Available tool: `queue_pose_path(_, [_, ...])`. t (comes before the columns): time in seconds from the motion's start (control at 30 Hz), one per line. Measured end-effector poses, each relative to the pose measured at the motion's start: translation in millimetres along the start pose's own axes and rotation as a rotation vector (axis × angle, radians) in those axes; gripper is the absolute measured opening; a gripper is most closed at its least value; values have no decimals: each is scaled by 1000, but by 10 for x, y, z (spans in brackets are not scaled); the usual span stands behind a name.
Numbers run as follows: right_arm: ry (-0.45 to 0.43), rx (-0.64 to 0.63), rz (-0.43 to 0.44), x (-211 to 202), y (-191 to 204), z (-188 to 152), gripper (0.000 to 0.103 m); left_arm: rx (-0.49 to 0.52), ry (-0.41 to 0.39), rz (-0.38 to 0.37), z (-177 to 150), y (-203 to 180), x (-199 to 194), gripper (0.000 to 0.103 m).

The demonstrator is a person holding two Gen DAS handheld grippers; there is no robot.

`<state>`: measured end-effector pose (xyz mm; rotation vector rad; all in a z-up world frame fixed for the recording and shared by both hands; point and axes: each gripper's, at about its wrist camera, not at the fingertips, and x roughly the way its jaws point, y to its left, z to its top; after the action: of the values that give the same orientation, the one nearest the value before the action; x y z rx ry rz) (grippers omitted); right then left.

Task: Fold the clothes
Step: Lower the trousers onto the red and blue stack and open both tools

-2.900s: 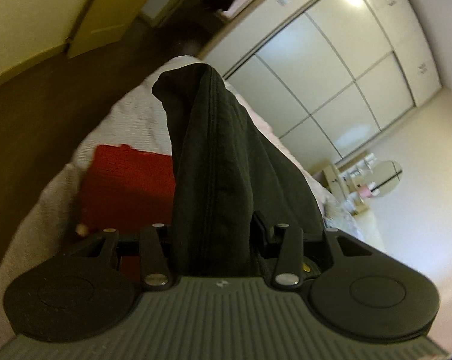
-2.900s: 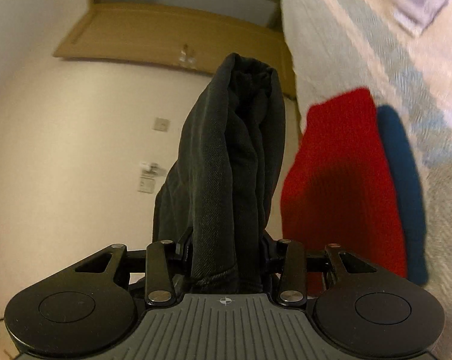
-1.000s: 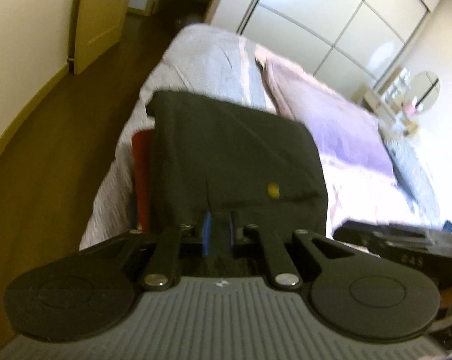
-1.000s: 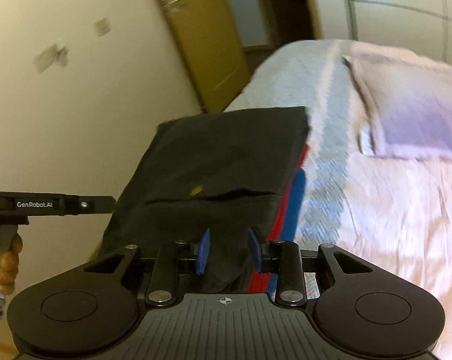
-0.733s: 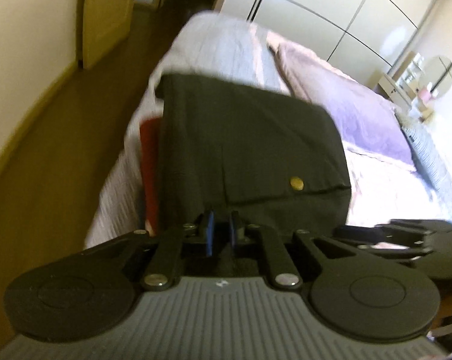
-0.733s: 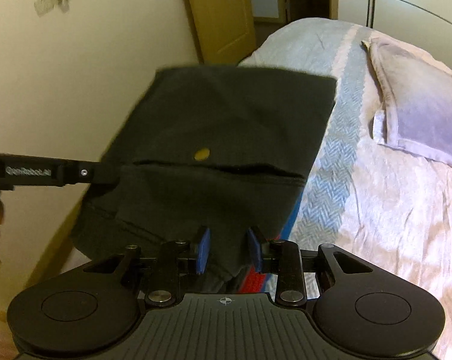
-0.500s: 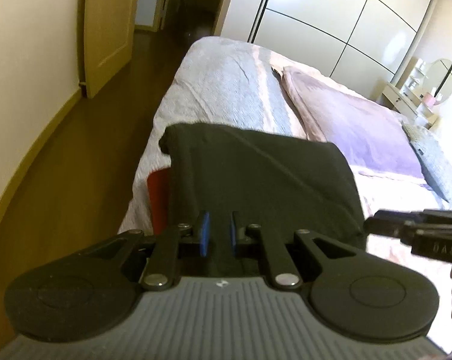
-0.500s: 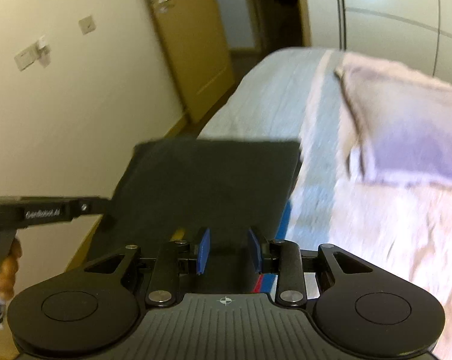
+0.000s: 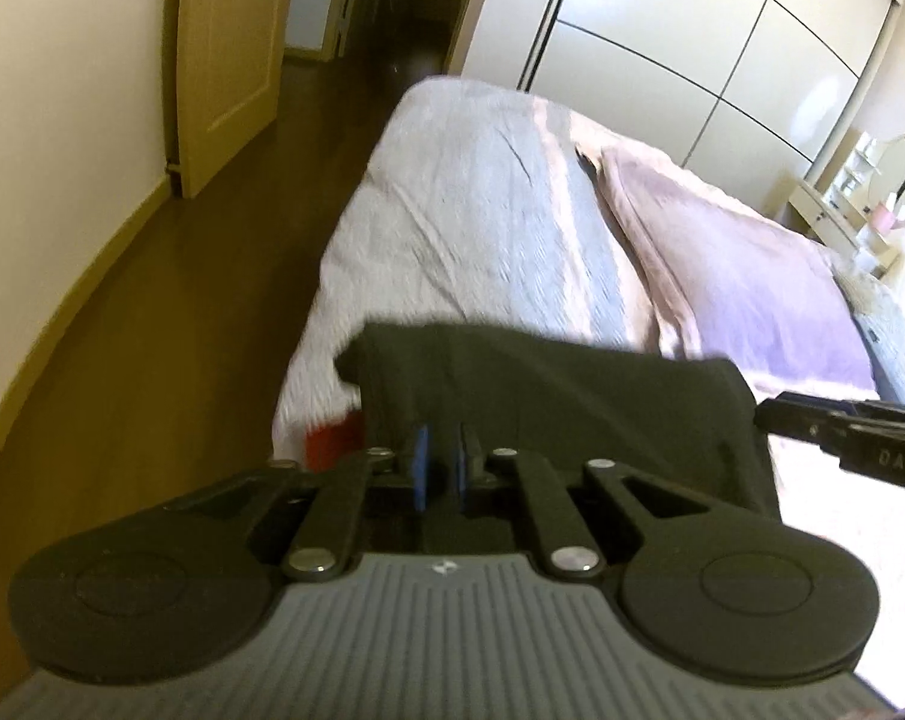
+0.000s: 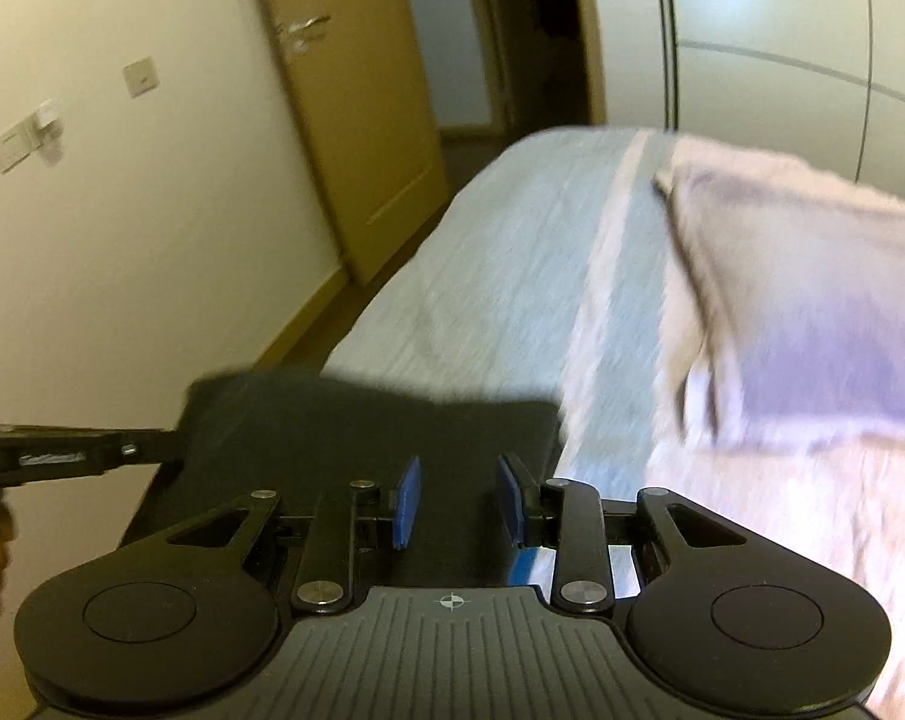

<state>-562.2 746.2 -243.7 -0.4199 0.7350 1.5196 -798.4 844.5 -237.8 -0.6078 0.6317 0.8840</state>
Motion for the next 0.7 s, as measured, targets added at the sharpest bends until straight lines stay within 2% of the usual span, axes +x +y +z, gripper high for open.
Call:
queue_pose_path(0.07, [-10,-12,-16,192,-82,82,33,16,2,14,79,20,182,10])
queue_pose_path(0.17, [52,-8,-31,519,-166,34,33,25,46,33,42,96,507,10])
queue_pose_path(0.27, [76,18,-22,584,-243,-32,33,41,68,51,-42,123,664,10])
queue_pose_path(0.43, [56,56,-4,285,-294,49,33,47,50,55,37,27,419,10])
queue_pose_path(0.53, [93,54,-1,91,-189,-131,33,37,66,56,-6,-79,151,17])
queue_pose_path(0.7, [153,50,3,-232,-15,-430,33,10,122,67,-289,-277,-122,24])
